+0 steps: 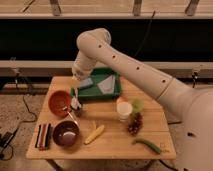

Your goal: Place brush in metal cup

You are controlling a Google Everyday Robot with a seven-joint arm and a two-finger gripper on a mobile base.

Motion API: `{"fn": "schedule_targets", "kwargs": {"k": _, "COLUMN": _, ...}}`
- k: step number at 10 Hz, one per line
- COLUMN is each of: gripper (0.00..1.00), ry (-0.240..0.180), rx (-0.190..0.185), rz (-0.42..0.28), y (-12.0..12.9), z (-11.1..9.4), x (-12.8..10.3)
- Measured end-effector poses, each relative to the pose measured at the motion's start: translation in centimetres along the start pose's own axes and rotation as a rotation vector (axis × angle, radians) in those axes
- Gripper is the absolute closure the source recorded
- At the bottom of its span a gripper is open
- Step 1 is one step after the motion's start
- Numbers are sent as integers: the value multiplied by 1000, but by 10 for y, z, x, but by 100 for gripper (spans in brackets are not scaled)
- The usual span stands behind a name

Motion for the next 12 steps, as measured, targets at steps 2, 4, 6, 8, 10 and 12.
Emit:
{"fn": "schedule_targets", "kwargs": {"k": 2, "gripper": 100, "ry": -7, "rx": 9, "rz": 5, "y": 0, "z": 8, "x": -2}}
{"fn": "schedule_targets", "kwargs": {"k": 4, "gripper": 91, "ry": -14, "rx": 10, "rz": 7, "y": 1, "z": 14, "x": -4}}
{"fn": "schedule_targets", "kwargs": {"k": 6, "gripper": 68, "ry": -21, "rx": 9, "rz": 18, "y": 6, "z": 23, "x": -6}}
{"fn": "schedule_targets", "kwargs": {"k": 8, "gripper": 48, "ry": -25, "rx": 8, "rz": 28, "y": 13, "z": 29, "x": -6}}
{"fn": "schedule_targets", "kwargs": {"k": 10, "gripper": 29, "ry": -28, "rx": 5, "rz": 37, "y": 20, "z": 34, "x": -5}}
{"fn": "schedule_targets", "kwargs": {"k": 12, "gripper": 26, "ry": -26, "rx": 2, "rz": 50, "y": 28, "z": 35, "x": -7}}
